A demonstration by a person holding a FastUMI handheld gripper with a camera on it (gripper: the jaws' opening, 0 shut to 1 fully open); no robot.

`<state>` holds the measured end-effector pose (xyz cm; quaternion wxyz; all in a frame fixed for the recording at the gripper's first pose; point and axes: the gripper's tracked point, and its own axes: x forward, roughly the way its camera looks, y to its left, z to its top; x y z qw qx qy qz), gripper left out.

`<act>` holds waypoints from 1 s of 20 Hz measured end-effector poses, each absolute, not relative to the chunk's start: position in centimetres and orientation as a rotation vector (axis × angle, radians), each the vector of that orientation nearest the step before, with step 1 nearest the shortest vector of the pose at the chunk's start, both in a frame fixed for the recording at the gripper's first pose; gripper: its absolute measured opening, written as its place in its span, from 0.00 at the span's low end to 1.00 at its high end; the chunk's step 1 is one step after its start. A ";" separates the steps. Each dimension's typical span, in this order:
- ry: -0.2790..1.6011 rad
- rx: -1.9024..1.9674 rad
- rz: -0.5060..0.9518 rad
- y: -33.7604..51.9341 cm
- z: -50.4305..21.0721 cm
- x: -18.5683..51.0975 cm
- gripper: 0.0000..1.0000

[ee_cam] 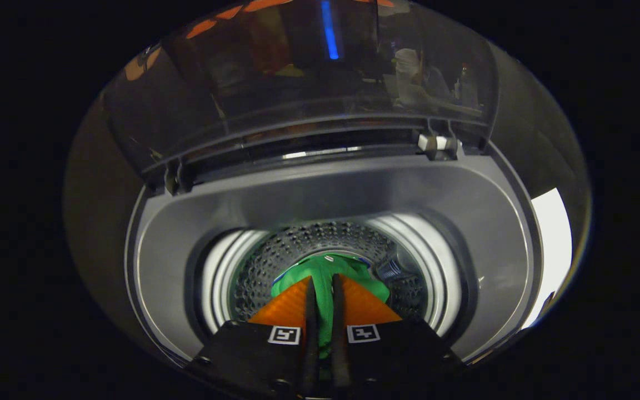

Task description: Put the clothes into the washing machine and then close the washing machine lid.

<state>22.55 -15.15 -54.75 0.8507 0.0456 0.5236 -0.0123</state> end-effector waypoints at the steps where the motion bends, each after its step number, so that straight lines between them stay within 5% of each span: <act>1: 1.106 0.096 -0.029 -15.2 -54.7 22.5 0.18; 3: 1.097 0.099 -0.034 -15.4 -54.8 22.7 0.20; 11: 1.016 0.076 -0.022 -15.6 -52.4 22.8 1.00; 20: 0.889 0.072 0.019 -14.7 -46.8 22.5 1.00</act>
